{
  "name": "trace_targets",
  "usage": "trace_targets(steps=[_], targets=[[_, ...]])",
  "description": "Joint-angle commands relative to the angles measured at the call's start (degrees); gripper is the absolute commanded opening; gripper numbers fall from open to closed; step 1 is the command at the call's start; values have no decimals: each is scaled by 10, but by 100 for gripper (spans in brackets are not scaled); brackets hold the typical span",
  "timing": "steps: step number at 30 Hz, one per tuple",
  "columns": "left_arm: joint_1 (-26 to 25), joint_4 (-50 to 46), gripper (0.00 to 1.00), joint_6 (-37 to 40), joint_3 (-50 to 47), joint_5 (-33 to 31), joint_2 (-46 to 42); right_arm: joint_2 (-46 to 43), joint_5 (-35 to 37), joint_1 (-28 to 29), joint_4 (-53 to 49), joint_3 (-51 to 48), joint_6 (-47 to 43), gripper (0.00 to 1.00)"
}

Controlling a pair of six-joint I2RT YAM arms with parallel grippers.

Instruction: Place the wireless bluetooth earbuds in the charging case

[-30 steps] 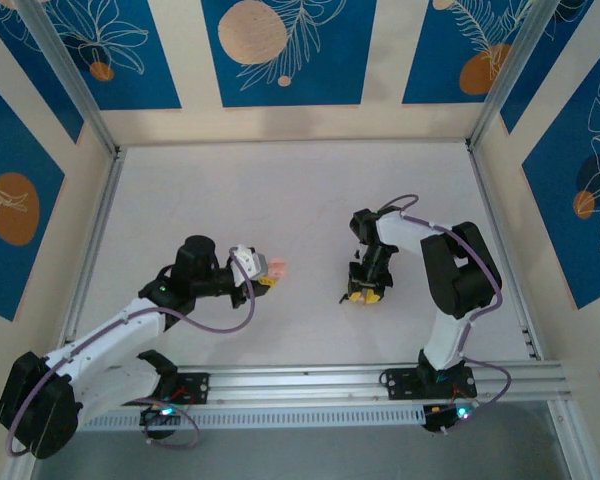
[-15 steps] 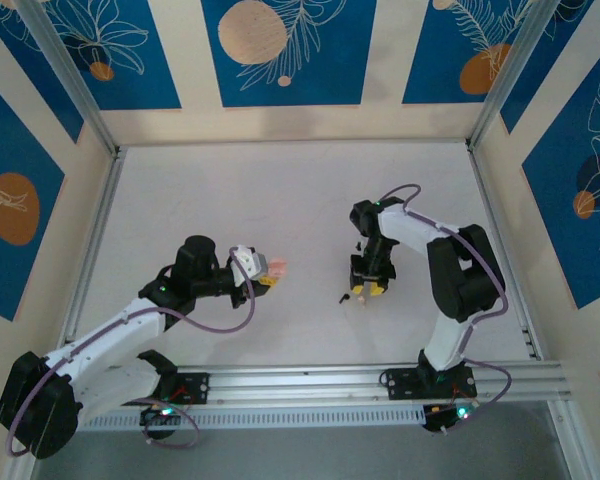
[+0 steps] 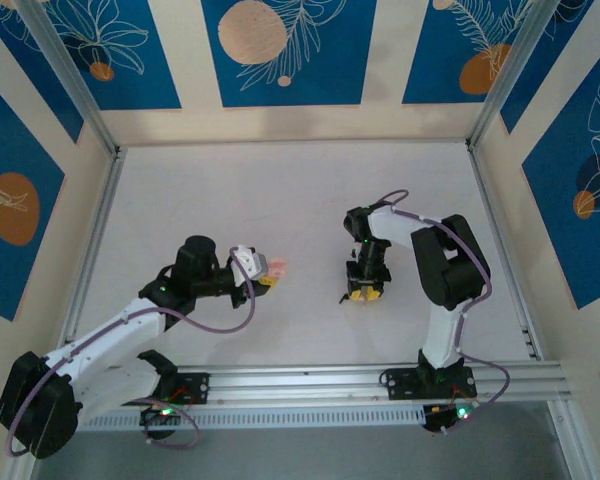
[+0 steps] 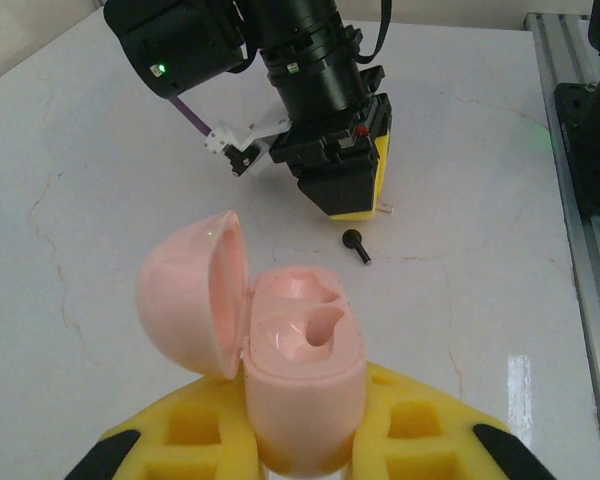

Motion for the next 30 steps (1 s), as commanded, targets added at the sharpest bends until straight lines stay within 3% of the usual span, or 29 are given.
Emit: trace_targets(steps=[1,17,30], targets=[[-9,-7,12,17,14,0,-6,11,5,6,0,10,-10,32],[-10,-2,12,19,16,-3,5,16,17,20,31,11,-21,21],[-34,116,11,-4,-12,-3,63,-128,26,29,154,-80,24,20]])
